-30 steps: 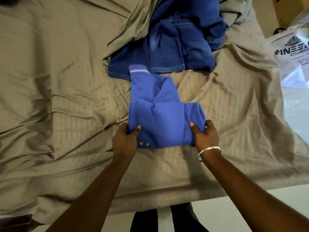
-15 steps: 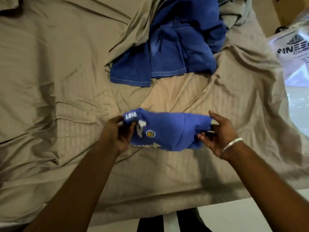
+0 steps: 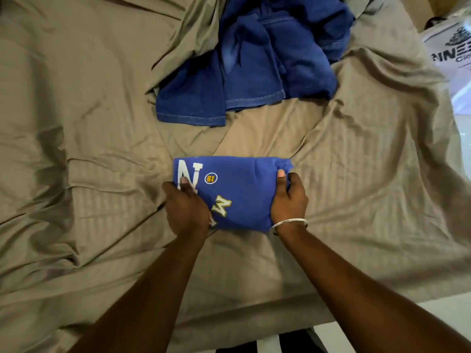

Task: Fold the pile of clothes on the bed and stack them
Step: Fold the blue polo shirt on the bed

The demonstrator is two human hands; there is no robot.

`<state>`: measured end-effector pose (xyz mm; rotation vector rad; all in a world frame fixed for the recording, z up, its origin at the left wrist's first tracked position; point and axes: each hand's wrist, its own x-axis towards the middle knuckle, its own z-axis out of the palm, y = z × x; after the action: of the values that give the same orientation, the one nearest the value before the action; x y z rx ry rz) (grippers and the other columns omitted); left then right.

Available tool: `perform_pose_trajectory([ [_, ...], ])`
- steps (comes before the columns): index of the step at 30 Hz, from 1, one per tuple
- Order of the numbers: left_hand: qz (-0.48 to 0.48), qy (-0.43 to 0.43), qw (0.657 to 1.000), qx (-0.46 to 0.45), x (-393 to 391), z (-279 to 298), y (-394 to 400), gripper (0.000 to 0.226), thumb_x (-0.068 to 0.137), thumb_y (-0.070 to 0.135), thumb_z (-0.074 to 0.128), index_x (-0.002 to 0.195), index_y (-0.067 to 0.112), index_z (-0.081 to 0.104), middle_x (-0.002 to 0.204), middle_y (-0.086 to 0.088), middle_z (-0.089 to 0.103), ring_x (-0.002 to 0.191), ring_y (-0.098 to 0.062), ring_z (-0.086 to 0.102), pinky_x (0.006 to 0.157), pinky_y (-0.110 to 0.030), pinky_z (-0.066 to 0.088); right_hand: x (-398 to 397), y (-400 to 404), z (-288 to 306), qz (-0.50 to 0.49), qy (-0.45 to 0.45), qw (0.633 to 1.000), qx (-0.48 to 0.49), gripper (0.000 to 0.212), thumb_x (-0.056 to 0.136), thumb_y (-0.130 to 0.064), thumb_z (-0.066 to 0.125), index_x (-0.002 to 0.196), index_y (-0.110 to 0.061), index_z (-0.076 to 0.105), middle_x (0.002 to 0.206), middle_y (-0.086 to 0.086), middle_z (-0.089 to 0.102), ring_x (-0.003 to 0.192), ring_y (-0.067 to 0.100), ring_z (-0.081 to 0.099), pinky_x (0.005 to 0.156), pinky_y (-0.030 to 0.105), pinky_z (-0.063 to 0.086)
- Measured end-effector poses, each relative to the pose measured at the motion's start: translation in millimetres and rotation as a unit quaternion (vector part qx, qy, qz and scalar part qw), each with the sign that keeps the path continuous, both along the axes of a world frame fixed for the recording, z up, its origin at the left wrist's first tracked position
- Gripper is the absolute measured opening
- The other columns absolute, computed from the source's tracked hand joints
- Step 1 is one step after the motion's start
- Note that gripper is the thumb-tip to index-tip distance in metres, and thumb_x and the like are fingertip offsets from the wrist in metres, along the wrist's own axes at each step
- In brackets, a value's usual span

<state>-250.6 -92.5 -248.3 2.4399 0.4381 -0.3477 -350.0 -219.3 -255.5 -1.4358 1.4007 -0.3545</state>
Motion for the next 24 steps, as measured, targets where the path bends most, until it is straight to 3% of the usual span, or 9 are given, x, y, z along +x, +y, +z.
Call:
perform_pose_trajectory([
  [3,-0.007,-0.028,0.999,0.041,0.9,-7.4,2.4,0.032,0.102,0.034,0.040,0.124,0.012,0.045,0.124,-0.014,0.061,0.111,-0.040,0.058,0.084,-0.045,0.041,1.0,0.2,-7.6,0.038,0.069,0.996,-0.036,0.024,0.099,-0.038,0.052,0.086,-0.018,0.052,0.075,-0.004,0.056,0.068,0.009,0.054,0.064,0.021,0.038],
  [5,-0.090,-0.120,0.981,0.126,0.9,-6.1,-3.1,0.038,0.097,0.033,0.045,0.134,0.022,0.045,0.139,-0.007,0.052,0.125,-0.034,0.050,0.094,-0.051,0.039,-1.1,-2.5,-5.1,0.022,0.093,0.980,-0.172,0.032,0.093,-0.041,0.062,0.105,-0.012,0.058,0.096,0.003,0.058,0.085,0.022,0.056,0.074,0.030,0.043],
  [7,-0.220,-0.173,0.953,0.119,-1.7,-0.5,-14.8,0.042,0.099,0.040,0.043,0.140,0.032,0.044,0.151,-0.001,0.042,0.139,-0.026,0.037,0.107,-0.054,0.028,-1.4,-8.7,3.3,0.032,0.095,0.964,-0.245,0.039,0.087,-0.050,0.065,0.101,-0.014,0.061,0.099,0.003,0.058,0.088,0.019,0.055,0.074,0.032,0.044],
  [9,-0.321,-0.129,0.933,0.097,-4.4,-4.9,-26.1,0.046,0.101,0.049,0.031,0.146,0.041,0.036,0.158,0.007,0.032,0.149,-0.023,0.020,0.116,-0.054,0.010,6.5,-15.4,10.1,0.055,0.107,0.981,-0.154,0.047,0.081,-0.064,0.065,0.097,-0.019,0.062,0.094,-0.002,0.061,0.083,0.016,0.058,0.071,0.031,0.046],
  [11,-0.363,-0.086,0.919,0.124,-8.8,-19.3,-28.5,0.051,0.099,0.052,0.019,0.148,0.044,0.032,0.159,0.012,0.028,0.151,-0.021,0.012,0.117,-0.056,0.004,17.6,-24.5,8.0,0.075,0.157,0.981,-0.083,0.049,0.077,-0.066,0.067,0.096,-0.022,0.061,0.092,-0.002,0.065,0.084,0.021,0.061,0.072,0.030,0.045],
  [16,-0.346,-0.083,0.927,0.119,-10.4,-43.1,-23.6,0.055,0.098,0.053,0.012,0.148,0.045,0.032,0.158,0.018,0.027,0.151,-0.016,0.010,0.117,-0.052,0.000,27.6,-47.7,-2.6,0.084,0.122,0.988,-0.051,0.019,0.079,-0.036,0.078,0.072,-0.024,0.065,0.063,-0.010,0.061,0.068,0.016,0.062,0.068,0.025,0.047],
  [20,-0.371,-0.056,0.920,0.110,-4.9,-48.5,-24.6,0.060,0.093,0.061,0.002,0.150,0.051,0.017,0.162,0.019,0.011,0.152,-0.015,-0.003,0.117,-0.052,-0.005,13.8,-66.7,-5.4,0.030,0.070,0.997,-0.023,0.018,0.074,-0.026,0.082,0.061,-0.023,0.071,0.060,-0.011,0.067,0.061,0.008,0.062,0.066,0.021,0.047],
  [24,-0.376,-0.041,0.918,0.122,-3.5,-53.1,-24.8,0.058,0.093,0.062,0.002,0.150,0.053,0.011,0.163,0.018,0.006,0.152,-0.015,-0.007,0.117,-0.055,-0.004,10.7,-65.2,-5.8,-0.003,0.074,0.997,0.036,0.022,0.078,-0.030,0.080,0.063,-0.018,0.070,0.058,-0.003,0.064,0.060,0.017,0.061,0.065,0.026,0.050],
])
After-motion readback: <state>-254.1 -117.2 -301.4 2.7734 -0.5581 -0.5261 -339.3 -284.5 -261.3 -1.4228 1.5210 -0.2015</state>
